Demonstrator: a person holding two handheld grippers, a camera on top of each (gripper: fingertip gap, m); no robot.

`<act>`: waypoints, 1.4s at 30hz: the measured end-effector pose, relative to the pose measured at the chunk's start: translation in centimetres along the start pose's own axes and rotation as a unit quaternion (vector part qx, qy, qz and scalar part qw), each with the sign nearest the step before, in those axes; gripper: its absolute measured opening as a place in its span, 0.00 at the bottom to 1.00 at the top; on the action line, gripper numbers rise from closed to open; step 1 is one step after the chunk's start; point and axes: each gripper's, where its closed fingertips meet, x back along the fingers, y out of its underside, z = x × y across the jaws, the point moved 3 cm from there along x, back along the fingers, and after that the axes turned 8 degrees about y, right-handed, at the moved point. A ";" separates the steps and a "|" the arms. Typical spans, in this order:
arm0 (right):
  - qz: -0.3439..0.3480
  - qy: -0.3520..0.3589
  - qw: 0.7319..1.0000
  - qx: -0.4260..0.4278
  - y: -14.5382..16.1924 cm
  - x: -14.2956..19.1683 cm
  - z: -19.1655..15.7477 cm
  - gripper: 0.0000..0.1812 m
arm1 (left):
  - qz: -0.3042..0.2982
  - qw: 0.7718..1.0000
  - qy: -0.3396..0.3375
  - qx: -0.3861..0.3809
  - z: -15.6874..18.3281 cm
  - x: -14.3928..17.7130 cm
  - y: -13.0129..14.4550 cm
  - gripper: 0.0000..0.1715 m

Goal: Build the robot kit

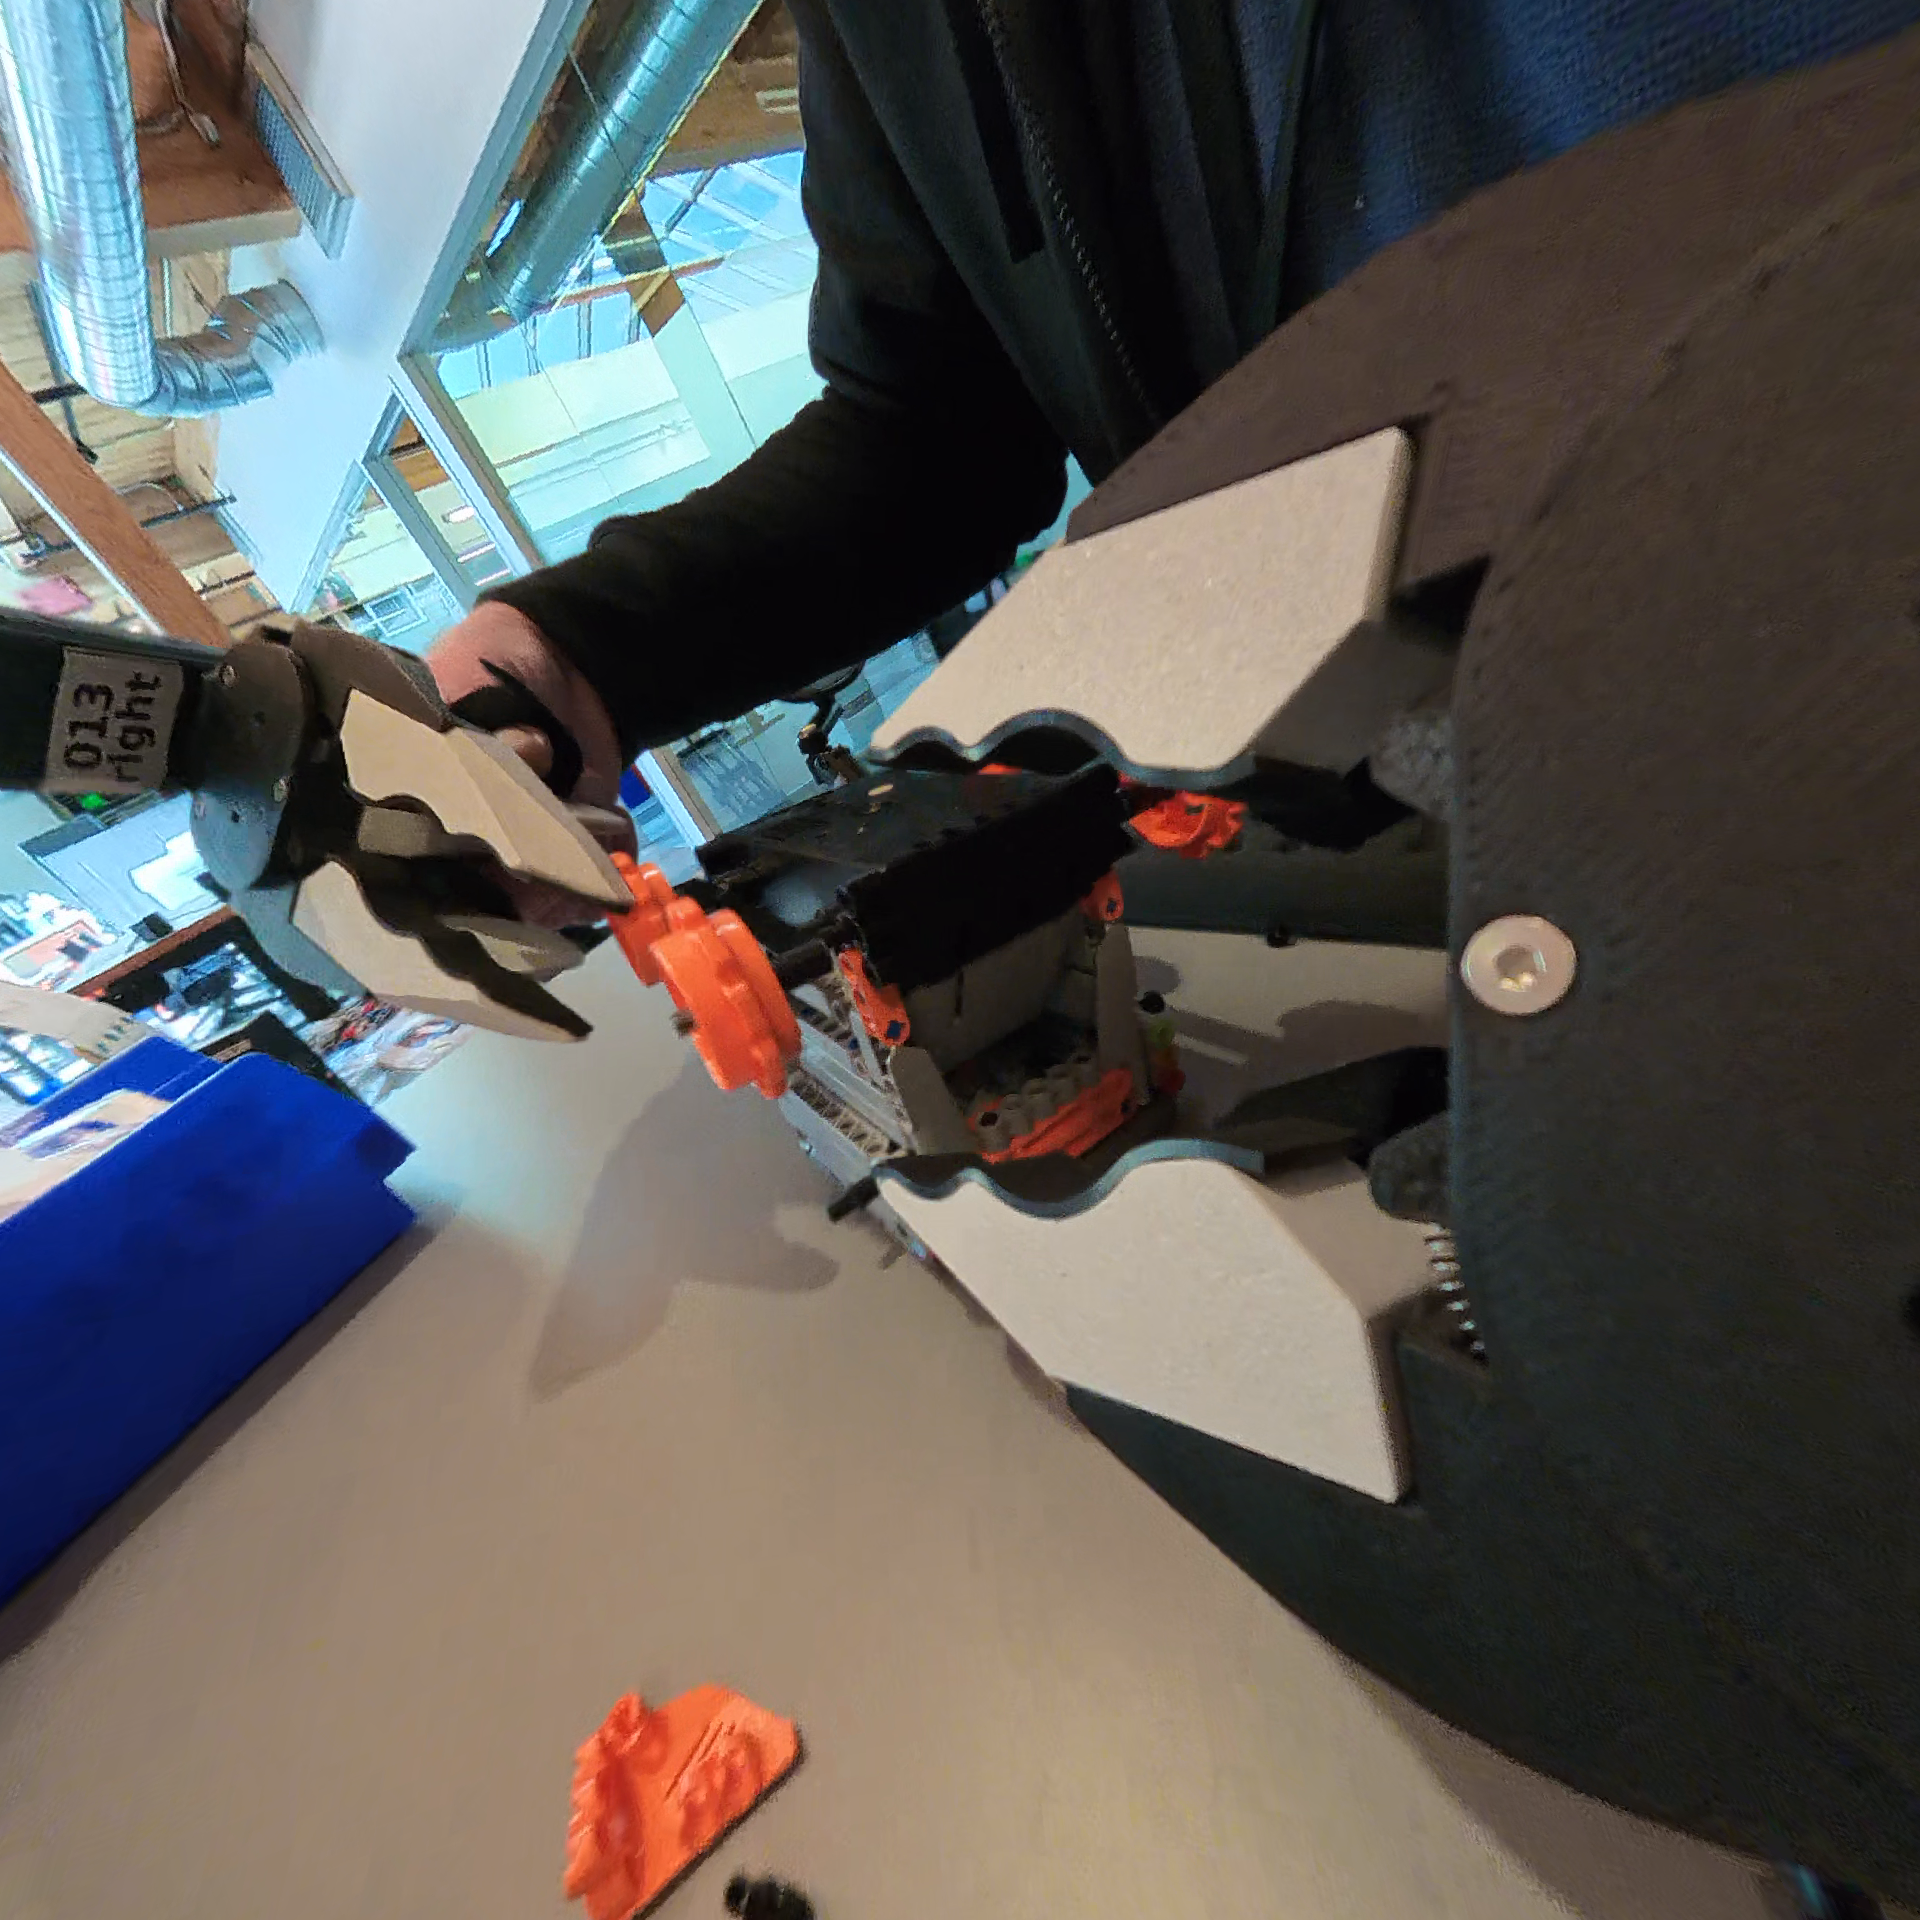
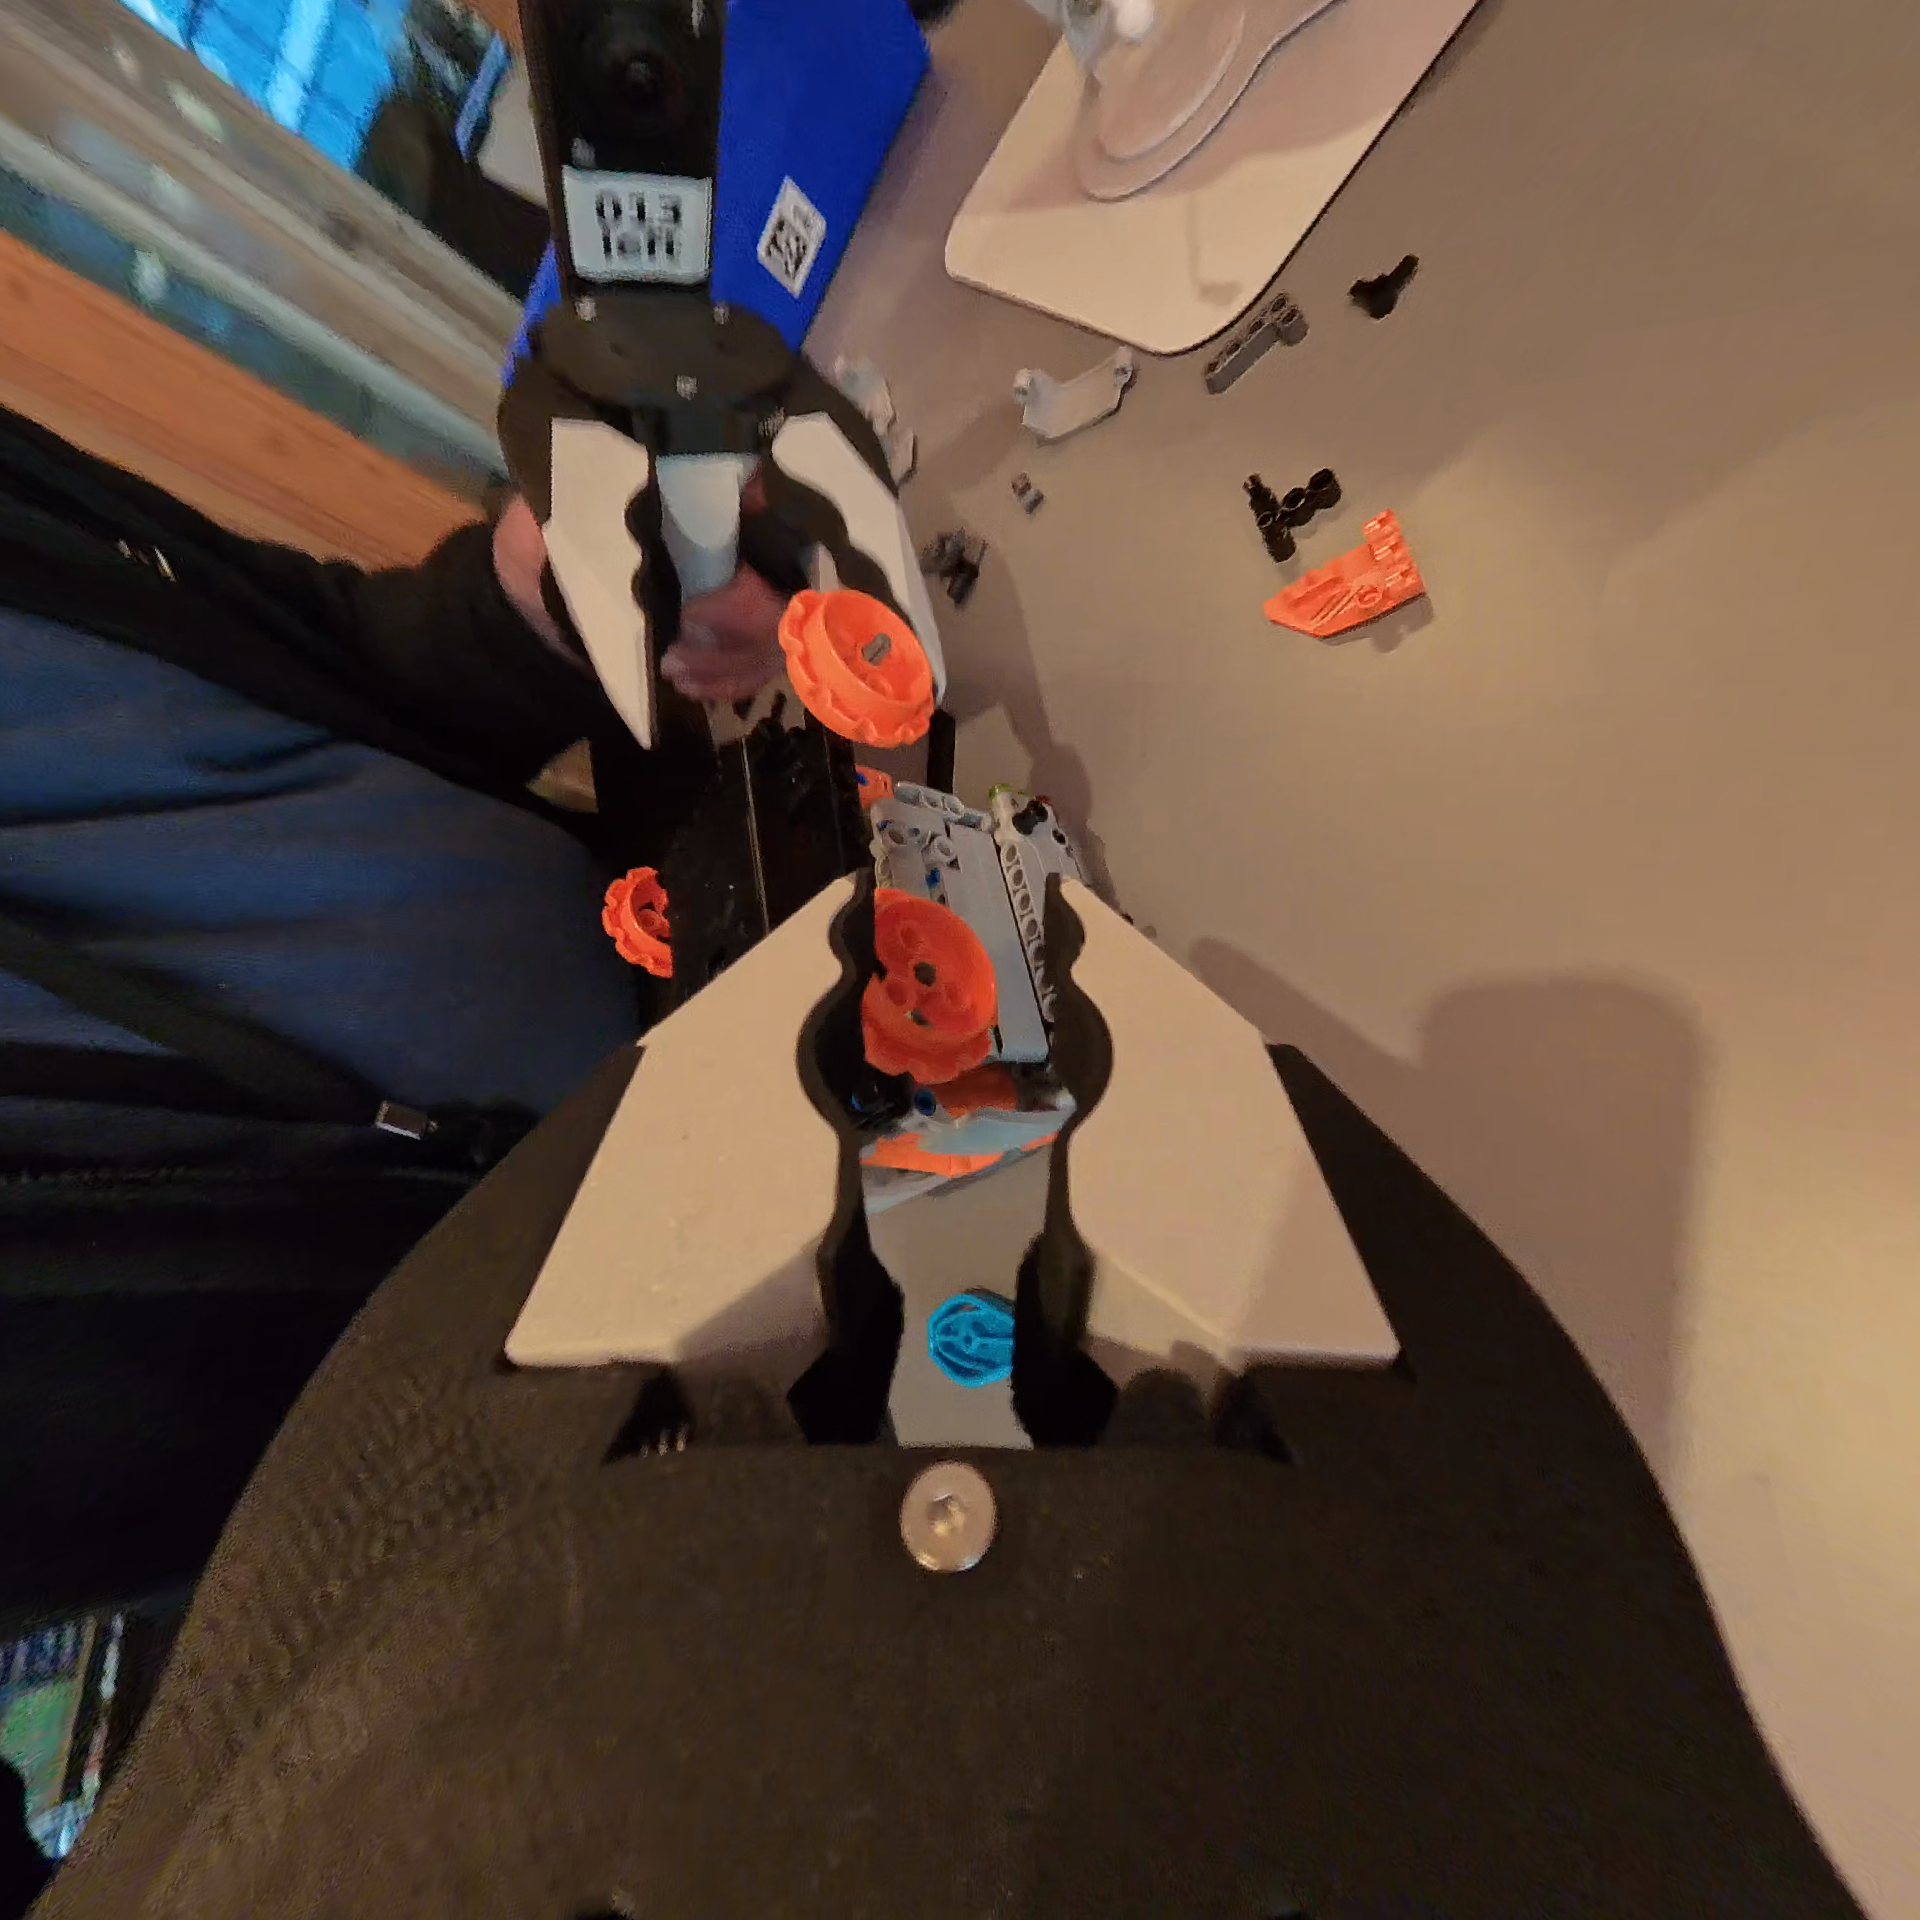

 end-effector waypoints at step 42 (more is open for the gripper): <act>0.246 0.032 0.961 -0.125 6.5 -4.1 -7.7 0.23 | -0.363 0.835 -0.326 -0.255 0.9 -3.1 5.1 0.87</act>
